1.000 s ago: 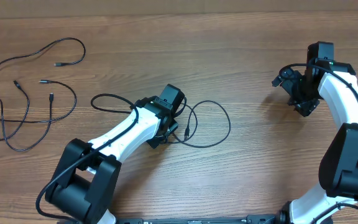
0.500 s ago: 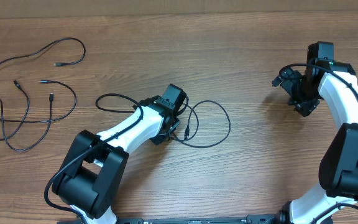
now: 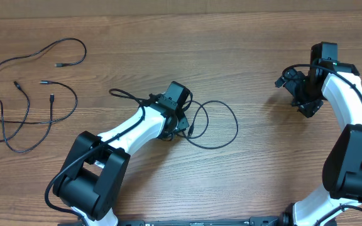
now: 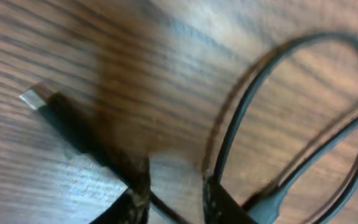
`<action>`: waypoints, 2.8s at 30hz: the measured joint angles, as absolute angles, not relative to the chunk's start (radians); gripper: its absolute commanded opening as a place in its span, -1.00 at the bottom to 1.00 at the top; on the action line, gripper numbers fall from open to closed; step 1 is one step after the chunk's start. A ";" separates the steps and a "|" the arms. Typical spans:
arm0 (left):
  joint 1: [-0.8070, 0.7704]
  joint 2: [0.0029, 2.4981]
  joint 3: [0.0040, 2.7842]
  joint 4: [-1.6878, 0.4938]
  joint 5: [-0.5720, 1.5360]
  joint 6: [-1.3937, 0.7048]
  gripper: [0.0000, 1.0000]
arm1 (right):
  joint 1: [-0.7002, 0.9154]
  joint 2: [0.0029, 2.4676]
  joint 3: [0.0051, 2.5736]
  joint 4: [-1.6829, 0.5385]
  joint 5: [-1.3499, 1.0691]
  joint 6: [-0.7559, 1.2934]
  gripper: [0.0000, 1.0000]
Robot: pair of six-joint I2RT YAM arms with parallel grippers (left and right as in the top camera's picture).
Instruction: Untangle cables
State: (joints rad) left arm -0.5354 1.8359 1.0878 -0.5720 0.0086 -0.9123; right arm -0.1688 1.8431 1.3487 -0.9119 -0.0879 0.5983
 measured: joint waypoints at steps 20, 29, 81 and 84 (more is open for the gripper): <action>-0.625 1.916 1.266 -0.735 0.003 -0.804 0.31 | -0.168 1.843 1.349 -0.912 -0.088 0.599 1.00; -0.642 1.988 1.287 -0.677 0.002 -0.786 -0.63 | -0.168 1.843 1.349 -0.912 -0.088 0.598 1.00; -0.509 2.003 1.297 -0.689 0.210 -0.706 -0.69 | -0.168 1.843 1.349 -0.912 -0.088 0.598 1.00; -0.514 2.003 1.297 -0.688 0.208 -0.702 -0.65 | -0.169 1.843 1.349 -0.912 -0.088 0.598 1.00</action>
